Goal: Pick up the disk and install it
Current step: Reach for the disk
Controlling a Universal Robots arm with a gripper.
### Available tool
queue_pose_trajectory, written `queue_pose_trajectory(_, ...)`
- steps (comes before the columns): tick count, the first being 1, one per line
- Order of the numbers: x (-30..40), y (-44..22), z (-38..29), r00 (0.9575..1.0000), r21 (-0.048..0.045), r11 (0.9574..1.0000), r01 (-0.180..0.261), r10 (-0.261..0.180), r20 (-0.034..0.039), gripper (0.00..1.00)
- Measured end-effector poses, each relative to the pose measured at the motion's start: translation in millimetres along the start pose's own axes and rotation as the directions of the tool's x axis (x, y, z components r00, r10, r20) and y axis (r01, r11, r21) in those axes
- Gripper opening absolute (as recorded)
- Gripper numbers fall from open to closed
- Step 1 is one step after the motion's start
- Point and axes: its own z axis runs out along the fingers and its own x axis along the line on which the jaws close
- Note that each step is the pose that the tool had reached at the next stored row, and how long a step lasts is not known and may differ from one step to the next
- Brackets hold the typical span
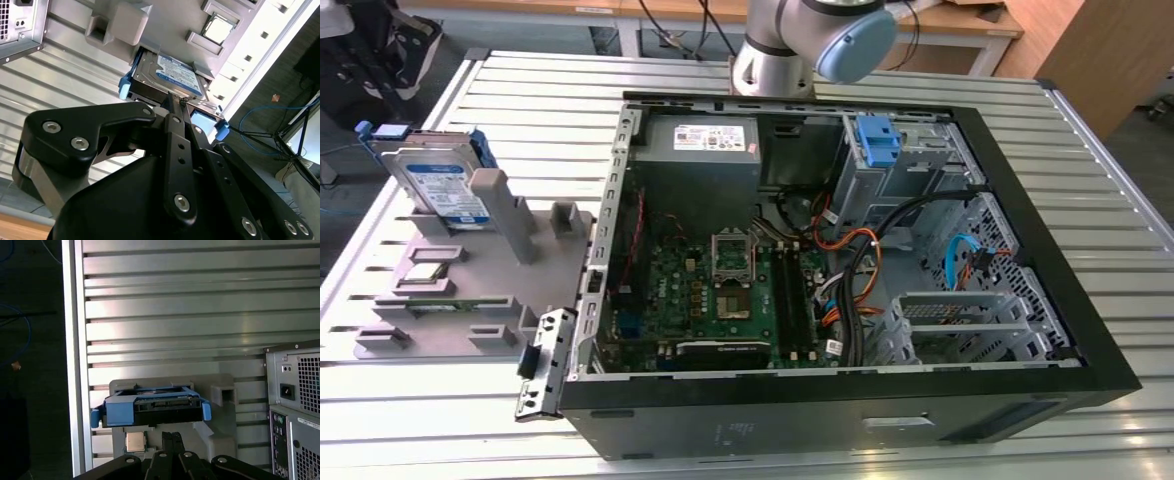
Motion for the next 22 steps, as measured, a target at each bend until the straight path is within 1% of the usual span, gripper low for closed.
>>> queue_pose_trajectory(7,0.8,-0.1,0.8,1.0,0.0,1.0,0.0,0.0,0.0,0.11)
queue_pose_trajectory(11,1.1,-0.2,3.9,1.0,-0.0001,1.0,0.0,0.0,0.0001,0.11)
queue_pose_trajectory(15,1.4,-0.2,4.5,1.0,0.0,1.0,0.0,0.0,0.0,0.11)
queue_pose_trajectory(22,4.3,0.6,7.4,1.0,0.0,1.0,0.0,0.0,0.0,0.11)
